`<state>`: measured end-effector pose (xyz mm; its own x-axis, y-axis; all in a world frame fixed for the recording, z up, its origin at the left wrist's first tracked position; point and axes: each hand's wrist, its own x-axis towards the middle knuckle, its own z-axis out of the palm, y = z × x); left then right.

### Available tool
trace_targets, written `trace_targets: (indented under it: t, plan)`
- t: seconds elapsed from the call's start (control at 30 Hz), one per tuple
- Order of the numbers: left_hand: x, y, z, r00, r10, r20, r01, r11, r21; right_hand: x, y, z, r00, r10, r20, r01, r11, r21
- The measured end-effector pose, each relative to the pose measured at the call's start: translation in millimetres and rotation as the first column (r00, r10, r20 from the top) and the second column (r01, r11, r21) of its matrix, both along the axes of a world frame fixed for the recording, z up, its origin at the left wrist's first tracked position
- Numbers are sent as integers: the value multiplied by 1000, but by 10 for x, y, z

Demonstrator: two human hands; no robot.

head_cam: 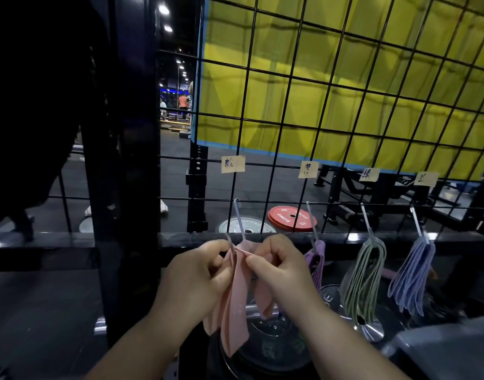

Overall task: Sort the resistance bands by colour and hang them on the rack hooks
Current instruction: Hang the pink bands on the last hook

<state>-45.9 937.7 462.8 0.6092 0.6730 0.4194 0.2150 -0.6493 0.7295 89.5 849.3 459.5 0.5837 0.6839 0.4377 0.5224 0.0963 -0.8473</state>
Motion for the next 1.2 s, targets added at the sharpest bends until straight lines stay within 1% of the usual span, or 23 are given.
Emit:
trace_targets:
  t: [0.13,0.23,0.4,0.47,0.57,0.63,0.73,0.87,0.97,1.07,1.13,1.17,1.2]
  plan:
    - [7,-1,-13,1000,-24,-8,24,999,-22,-20,-25,-61,999,25,24,-26,999,19]
    - [20,11,-27,998,-62,5,62,998,-25,-42,-30,-125,999,41,1,-41,999,33]
    - [30,16,-16,990,-131,56,131,991,16,-35,-40,-182,996,70,-48,-71,998,0]
    - [46,16,-12,983,-158,89,157,987,14,-50,-35,-182,991,81,-107,-80,997,17]
    - [58,18,-25,974,-178,142,187,981,-53,-74,-16,-169,953,145,-265,-142,989,29]
    - [65,27,-41,970,-188,151,202,976,-81,-101,-21,-126,929,142,-342,-145,989,17]
    - [67,18,-28,967,-195,166,215,969,-118,-95,-12,-101,916,97,-388,-106,994,-2]
    - [64,42,-51,968,-192,161,218,962,-164,-95,40,-107,891,98,-443,-138,989,-59]
    - [49,50,-72,959,-200,200,241,947,-210,-115,36,-87,818,181,-546,-218,976,-3]
    - [49,37,-50,955,-176,238,229,949,-216,-136,15,-49,763,242,-599,-267,962,49]
    - [56,52,-38,967,-136,217,175,970,-170,-151,24,-34,741,250,-624,-268,961,67]
    - [66,66,-35,969,-122,216,160,973,-168,-156,36,-33,733,242,-636,-261,963,66]
    - [77,64,-21,964,-116,239,166,966,-200,-167,41,-23,721,232,-653,-253,965,64]
